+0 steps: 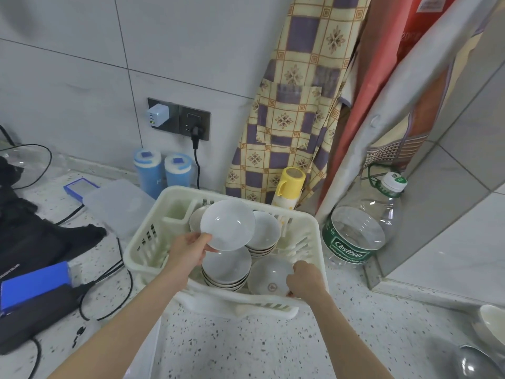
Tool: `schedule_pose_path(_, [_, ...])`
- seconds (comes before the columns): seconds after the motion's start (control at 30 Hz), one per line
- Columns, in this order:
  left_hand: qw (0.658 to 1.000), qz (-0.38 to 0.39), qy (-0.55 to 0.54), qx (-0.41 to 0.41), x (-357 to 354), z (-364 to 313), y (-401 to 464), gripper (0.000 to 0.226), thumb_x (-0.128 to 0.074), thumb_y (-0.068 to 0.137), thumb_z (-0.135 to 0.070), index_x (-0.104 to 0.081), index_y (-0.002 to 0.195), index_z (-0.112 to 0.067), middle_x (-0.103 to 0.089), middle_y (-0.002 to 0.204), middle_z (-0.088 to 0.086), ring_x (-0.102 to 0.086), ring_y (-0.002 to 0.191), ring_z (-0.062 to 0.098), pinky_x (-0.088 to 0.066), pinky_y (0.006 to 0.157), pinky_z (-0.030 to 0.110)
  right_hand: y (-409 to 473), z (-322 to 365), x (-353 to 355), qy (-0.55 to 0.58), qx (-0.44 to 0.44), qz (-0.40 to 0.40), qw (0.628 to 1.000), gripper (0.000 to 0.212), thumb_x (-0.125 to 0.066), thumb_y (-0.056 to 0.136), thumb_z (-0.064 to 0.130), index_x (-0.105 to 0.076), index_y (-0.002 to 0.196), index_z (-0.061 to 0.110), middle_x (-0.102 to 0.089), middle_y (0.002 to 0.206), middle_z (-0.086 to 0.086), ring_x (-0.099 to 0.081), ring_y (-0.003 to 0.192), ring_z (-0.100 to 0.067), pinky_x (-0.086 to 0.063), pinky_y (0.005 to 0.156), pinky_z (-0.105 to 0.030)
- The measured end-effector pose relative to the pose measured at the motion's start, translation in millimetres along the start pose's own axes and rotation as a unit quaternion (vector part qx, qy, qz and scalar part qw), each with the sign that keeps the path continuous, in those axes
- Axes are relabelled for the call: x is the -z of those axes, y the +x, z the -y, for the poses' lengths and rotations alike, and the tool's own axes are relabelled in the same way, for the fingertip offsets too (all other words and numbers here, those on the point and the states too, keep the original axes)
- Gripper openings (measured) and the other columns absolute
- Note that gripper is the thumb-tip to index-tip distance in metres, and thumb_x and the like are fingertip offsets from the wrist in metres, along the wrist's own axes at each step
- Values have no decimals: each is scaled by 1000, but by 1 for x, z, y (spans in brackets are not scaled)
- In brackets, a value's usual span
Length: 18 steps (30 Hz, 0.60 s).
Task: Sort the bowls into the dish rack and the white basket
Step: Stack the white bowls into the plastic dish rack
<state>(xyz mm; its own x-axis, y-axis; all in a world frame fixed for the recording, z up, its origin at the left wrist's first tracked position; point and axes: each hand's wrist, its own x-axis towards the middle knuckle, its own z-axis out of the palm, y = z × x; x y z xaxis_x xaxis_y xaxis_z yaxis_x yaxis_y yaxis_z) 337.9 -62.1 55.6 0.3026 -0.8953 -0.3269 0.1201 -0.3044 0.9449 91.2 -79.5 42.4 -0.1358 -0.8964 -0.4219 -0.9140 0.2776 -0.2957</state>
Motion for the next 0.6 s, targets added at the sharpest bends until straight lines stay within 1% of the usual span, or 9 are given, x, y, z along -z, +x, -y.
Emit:
schedule_pose_path(0.07, [1000,5,11,2,0,1,1,21,-56,91,-8,-58,71,-10,-52,37,-8,-33,43,9,-30,41,16,-1,0,-1,-46,11,-2,999,23,-48,96,22,-57,109,6,-65,108,-12,-62,91,-24,-48,70,-29])
schedule_pose_path(0.1, [1000,7,18,3,1,2,1,18,-56,91,-8,-61,74,-9,-53,38,-8,-34,45,11,-31,44,18,-2,0,0,-68,14,-5,998,28,-49,98,29,-56,113,6,-65,110,-11,-63,96,-24,-49,73,-30])
schedule_pose_path(0.17, [1000,15,22,2,1,4,2,13,-56,91,-8,-64,80,-6,-57,41,-7,-34,49,13,-32,50,22,-4,-1,3,-96,6,-16,995,32,-51,98,35,-55,114,8,-64,111,-7,-63,97,-23,-48,72,-30])
schedule_pose_path(0.27, [1000,20,20,4,1,5,3,12,-57,91,-9,-64,83,-6,-58,42,-7,-34,48,13,-32,50,23,-8,-4,9,-114,-10,-25,993,22,-56,93,22,-56,113,12,-63,108,-3,-56,86,-20,-43,68,-27])
schedule_pose_path(0.37, [1000,26,15,9,2,5,4,11,-57,92,-9,-65,87,-4,-58,43,-6,-34,44,10,-32,44,17,-11,-6,9,-117,-16,-27,993,13,-57,88,12,-54,100,16,-59,98,-1,-58,88,-20,-46,71,-27])
schedule_pose_path(0.4, [999,29,14,10,2,4,4,12,-56,92,-9,-65,88,-3,-59,43,-5,-33,42,9,-31,41,15,-13,-7,8,-120,-18,-25,992,13,-57,88,12,-52,99,16,-58,97,-1,-58,90,-20,-48,73,-28])
schedule_pose_path(0.47, [999,30,9,10,2,4,3,13,-56,91,-8,-66,90,0,-62,48,-1,-32,40,8,-30,37,14,-14,-6,5,-129,-21,-24,991,21,-57,87,12,-54,108,16,-62,106,-1,-61,98,-20,-51,80,-28])
schedule_pose_path(0.53, [1000,28,8,10,2,5,3,13,-57,91,-7,-67,91,1,-66,55,5,-32,40,9,-29,37,14,-13,-6,2,-136,-24,-27,990,28,-57,87,13,-56,114,17,-63,111,-1,-62,104,-19,-49,78,-26])
schedule_pose_path(0.6, [999,32,13,11,2,5,3,13,-57,90,-8,-67,92,0,-68,60,8,-33,42,10,-30,38,15,-13,-6,0,-144,-27,-29,989,27,-59,86,13,-57,112,19,-63,108,1,-63,103,-18,-46,73,-24])
